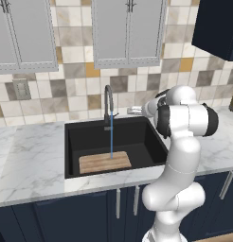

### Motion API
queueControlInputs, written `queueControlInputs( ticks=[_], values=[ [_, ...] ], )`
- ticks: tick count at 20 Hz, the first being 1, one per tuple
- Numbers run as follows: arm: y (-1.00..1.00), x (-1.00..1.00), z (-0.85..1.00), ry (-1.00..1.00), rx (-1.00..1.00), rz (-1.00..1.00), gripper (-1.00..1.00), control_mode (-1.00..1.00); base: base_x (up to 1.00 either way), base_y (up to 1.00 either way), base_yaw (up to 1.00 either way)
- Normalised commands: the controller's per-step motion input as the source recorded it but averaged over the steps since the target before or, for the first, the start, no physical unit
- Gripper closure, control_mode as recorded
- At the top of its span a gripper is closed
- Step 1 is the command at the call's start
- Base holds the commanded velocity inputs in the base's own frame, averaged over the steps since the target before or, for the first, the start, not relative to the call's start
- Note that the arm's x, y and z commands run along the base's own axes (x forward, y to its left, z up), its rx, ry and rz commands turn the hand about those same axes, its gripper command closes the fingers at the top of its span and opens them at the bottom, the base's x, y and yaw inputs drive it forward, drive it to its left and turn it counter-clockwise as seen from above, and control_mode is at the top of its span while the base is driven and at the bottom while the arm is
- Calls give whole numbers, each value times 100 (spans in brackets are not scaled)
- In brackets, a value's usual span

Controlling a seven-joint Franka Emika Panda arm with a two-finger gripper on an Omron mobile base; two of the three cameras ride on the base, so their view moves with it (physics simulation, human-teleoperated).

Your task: Turn on the sink faucet with hot water and rinse the cutting board for ten seconds, then turn off the faucet. Push the cutting board to reach the water if necessary.

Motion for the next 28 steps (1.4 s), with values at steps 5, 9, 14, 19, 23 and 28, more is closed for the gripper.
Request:
queueControlInputs(
  ticks=[5,9,14,19,23,28],
  values=[
    [0,0,0,0,0,0,-100,-100,0,0,0],
    [0,0,0,0,0,0,-100,-100,0,0,0],
    [0,0,0,0,0,0,-100,-100,0,0,0],
    [0,0,0,0,0,0,-100,-100,0,0,0],
    [0,0,0,0,0,0,-100,-100,0,0,0],
    [0,0,0,0,0,0,-100,-100,0,0,0]
  ],
)
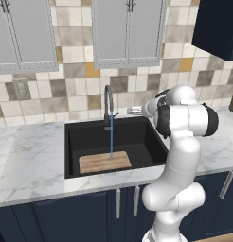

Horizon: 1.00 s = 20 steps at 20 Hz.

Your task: Turn on the sink faucet with hot water and rinse the cutting board for ten seconds, then turn off the faucet. Push the cutting board to reach the water if necessary.

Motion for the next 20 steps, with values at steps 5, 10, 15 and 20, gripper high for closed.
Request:
queueControlInputs(
  ticks=[5,10,15,20],
  values=[
    [0,0,0,0,0,0,-100,-100,0,0,0],
    [0,0,0,0,0,0,-100,-100,0,0,0],
    [0,0,0,0,0,0,-100,-100,0,0,0],
    [0,0,0,0,0,0,-100,-100,0,0,0]
  ],
)
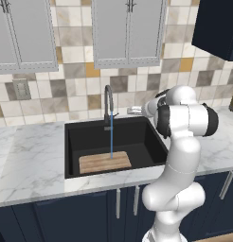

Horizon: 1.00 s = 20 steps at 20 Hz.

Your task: Turn on the sink faucet with hot water and rinse the cutting board for ten seconds, then turn off the faucet. Push the cutting board to reach the water if necessary.

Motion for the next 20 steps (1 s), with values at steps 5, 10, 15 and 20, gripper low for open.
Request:
queueControlInputs(
  ticks=[5,10,15,20],
  values=[
    [0,0,0,0,0,0,-100,-100,0,0,0],
    [0,0,0,0,0,0,-100,-100,0,0,0],
    [0,0,0,0,0,0,-100,-100,0,0,0],
    [0,0,0,0,0,0,-100,-100,0,0,0]
  ],
)
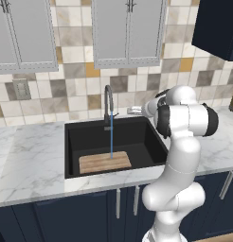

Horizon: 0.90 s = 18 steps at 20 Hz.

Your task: Turn on the sink faucet with hot water and rinse the cutting board for ten seconds, then turn off the faucet. Push the cutting board to reach the water if necessary.

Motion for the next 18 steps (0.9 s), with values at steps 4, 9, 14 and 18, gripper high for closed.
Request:
queueControlInputs(
  ticks=[4,9,14,18],
  values=[
    [0,0,0,0,0,0,-100,-100,0,0,0],
    [0,0,0,0,0,0,-100,-100,0,0,0],
    [0,0,0,0,0,0,-100,-100,0,0,0],
    [0,0,0,0,0,0,-100,-100,0,0,0]
  ],
)
